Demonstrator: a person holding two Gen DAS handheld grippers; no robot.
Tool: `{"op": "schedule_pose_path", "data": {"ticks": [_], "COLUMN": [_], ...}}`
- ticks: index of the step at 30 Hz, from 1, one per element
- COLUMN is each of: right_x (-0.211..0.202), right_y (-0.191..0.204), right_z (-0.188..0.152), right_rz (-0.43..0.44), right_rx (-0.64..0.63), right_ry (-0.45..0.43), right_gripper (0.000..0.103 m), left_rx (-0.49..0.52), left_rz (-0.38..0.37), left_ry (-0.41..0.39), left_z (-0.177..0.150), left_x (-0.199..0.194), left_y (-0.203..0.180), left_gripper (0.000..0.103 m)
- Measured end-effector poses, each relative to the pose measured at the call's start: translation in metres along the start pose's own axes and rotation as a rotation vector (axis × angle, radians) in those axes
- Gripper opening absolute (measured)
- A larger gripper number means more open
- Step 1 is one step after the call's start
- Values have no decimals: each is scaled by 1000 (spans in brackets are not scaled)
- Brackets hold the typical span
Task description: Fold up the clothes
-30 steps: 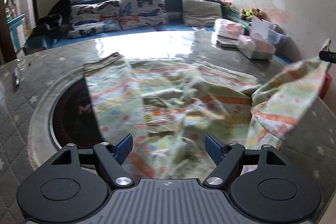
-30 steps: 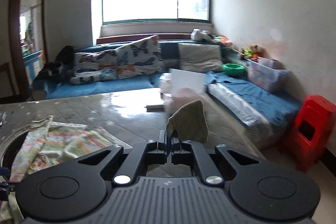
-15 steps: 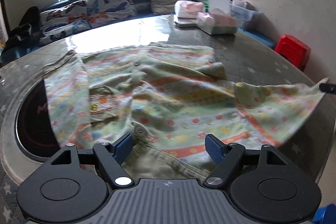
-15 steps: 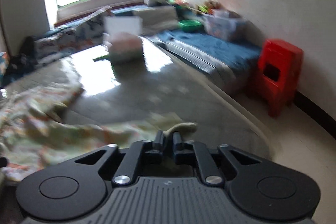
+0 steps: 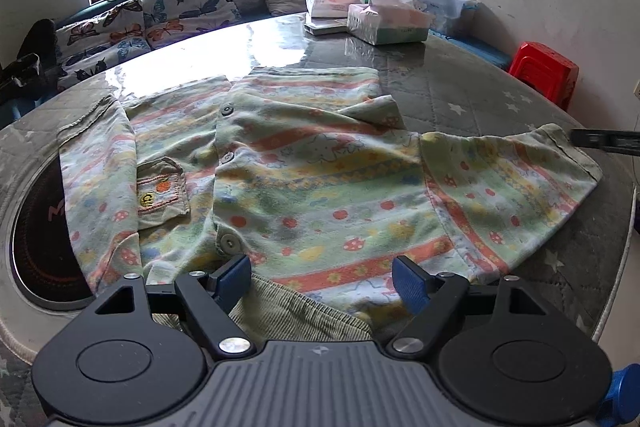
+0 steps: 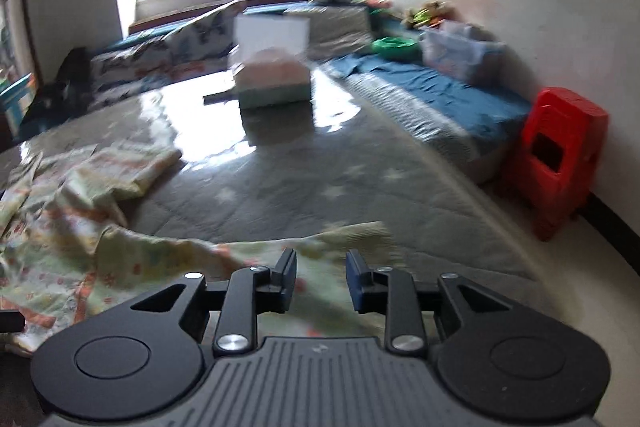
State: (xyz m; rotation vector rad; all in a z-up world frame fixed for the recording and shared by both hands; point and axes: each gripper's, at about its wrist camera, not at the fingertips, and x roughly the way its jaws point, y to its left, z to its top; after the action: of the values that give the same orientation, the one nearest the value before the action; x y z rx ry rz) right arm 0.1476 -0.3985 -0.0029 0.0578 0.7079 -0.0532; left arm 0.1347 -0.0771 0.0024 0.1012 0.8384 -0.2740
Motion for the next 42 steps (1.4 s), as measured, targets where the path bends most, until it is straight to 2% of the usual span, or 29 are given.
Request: {"op": "schedule_pose_path", "data": {"ticks": [5,11,15,19,28,32,34,37,39,42], "right_x": [33,40,43,50,67,78,84,95,102,109], "right_y": [6,3,17,43,106,122,126,130,131,133], "right_z": [-1,13,28,47,71,76,77,79,80,83], "right_rz": [-14,-48,-6,79,189,211,215,221,226,230], "right_rx": [-24,-53,-81,-96,-194,-223,-234,-244,-237,-237], "right_ry": [46,61,57,51,38,46,58,75,82,87], "right_gripper": [28,28,29,30,31,31,31,31,31,32], "left_rx": [-3,-24,-65,-111,-248,-325,-368,-439,-472,-473], "left_rz": [-8,-33,-23,33,276,374,388,395,367,370], "left_ry": [4,-1,-9,-46,-100,-87,-80,-68,-66,-75], "left_z": [0,1,5,13,52,66,72,80,85,92], "left_x": [1,-1,-5,-14,-2,21,33,53,65,77], "left_y": [2,9,22,46,141,193,219,254,271,283], "left_gripper": [81,82,82,82,78,68,56,56,56,58]}}
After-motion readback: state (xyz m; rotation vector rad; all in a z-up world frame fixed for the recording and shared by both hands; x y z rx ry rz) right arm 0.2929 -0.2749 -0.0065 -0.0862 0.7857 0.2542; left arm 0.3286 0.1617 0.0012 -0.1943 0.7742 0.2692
